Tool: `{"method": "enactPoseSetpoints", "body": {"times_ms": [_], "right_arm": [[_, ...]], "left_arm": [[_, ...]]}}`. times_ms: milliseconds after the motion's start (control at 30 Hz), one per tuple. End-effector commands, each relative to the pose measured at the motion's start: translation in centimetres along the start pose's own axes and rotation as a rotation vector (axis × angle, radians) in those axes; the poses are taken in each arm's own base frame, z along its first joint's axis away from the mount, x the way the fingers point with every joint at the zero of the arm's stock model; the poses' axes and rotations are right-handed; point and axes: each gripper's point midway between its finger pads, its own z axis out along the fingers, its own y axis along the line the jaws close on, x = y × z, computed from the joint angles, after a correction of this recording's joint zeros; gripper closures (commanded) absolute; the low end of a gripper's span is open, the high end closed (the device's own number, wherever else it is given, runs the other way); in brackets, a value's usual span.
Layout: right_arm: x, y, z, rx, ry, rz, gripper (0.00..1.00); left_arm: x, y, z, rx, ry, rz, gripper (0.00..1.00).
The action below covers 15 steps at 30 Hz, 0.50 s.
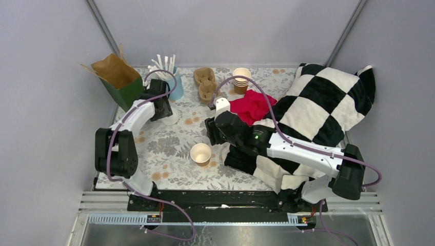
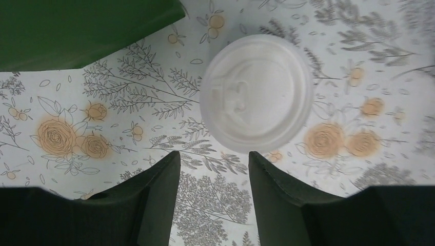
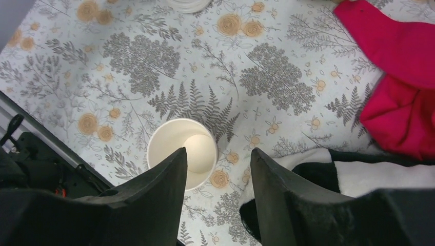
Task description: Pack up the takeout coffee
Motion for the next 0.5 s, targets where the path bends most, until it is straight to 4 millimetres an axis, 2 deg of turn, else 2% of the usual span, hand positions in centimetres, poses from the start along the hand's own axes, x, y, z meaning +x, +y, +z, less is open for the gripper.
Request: {"method": "enactPoseSetpoints", "body": {"times_ms": [0,200,467], "right_arm": [[0.4,-1.0,-0.4,0.039,-0.029,0.0,0.44],[0.9,-1.2,-0.4,0.032,-0.032,0.004,0.43],[0.9,-1.3,-0.4,0.033,-0.037,-0.003,0.42]], "left_arm": [[-1.6,0.5,0.9,-0.065,-0.034,-0.002,0.45],[-1.7,0.2,1.9,-0.074,-0.016,0.003,0.45],[-1.4,0.2,3.3,-0.082,0.014,0.009,0.56]]}}
